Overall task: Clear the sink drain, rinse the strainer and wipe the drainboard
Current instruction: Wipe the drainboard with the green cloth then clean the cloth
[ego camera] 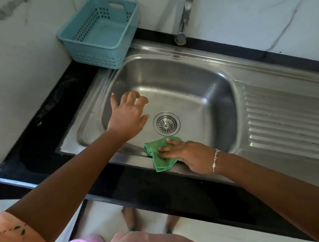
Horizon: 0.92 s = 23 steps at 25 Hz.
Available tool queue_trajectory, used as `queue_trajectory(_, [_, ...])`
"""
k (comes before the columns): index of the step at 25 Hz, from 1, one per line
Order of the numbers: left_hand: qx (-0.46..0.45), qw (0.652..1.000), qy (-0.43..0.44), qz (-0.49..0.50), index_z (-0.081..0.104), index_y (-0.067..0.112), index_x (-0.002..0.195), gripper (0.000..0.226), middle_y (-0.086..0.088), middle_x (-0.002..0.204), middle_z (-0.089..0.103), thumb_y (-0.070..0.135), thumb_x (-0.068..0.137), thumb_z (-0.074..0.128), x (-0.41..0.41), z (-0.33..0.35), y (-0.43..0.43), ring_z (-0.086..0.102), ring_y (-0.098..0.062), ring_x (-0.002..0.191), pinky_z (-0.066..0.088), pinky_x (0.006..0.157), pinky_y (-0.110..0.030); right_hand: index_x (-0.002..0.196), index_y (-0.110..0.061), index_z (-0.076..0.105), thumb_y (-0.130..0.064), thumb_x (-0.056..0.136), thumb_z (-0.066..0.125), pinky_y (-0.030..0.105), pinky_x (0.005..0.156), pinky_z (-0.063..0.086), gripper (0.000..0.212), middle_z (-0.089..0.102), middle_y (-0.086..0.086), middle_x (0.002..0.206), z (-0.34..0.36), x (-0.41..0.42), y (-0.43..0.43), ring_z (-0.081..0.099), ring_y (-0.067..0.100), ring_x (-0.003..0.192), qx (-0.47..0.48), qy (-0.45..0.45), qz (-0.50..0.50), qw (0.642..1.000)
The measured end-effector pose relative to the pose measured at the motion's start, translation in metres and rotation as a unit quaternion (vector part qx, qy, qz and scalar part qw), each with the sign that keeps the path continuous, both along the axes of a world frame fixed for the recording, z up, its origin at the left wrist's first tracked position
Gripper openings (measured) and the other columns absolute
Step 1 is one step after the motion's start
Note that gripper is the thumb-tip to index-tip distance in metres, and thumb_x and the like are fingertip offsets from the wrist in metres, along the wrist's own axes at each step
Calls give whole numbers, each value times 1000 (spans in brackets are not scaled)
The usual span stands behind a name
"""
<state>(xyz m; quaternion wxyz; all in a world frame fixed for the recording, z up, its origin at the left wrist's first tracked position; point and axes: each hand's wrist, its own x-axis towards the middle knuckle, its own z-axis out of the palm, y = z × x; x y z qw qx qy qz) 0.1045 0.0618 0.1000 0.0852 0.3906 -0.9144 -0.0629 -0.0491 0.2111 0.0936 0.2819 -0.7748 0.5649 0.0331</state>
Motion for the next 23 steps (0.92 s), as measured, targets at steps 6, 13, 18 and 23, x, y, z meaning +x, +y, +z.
queue_trajectory(6, [5,1000,8,-5,48,14,123,44,-13,129,46,28,83,61,-24,1,25,39,-31,125,16,110,-63,134,-22,45,13,84,36,31,113,28,61,30,-10,151,-2,-59,47,14,11,144,-15,9,-8,1000])
queue_trajectory(13, [14,1000,-1,-3,48,15,123,44,-13,129,45,30,83,61,-40,-3,42,38,-31,126,16,110,-62,103,-7,70,21,69,54,57,98,42,46,62,12,124,1,-107,81,45,42,124,-133,-10,44,990])
queue_trajectory(18, [9,1000,0,-9,49,15,122,43,-13,129,46,30,83,60,-48,-3,50,39,-31,126,16,110,-62,94,-12,74,17,66,63,61,91,45,41,67,8,118,8,-130,93,51,45,117,-160,32,100,982])
queue_trajectory(23, [6,1000,1,-5,49,15,122,43,-12,129,45,30,84,60,-52,-1,53,38,-30,126,17,110,-62,87,-13,76,16,63,53,63,86,44,44,67,13,117,26,-151,92,52,50,112,-172,74,135,973])
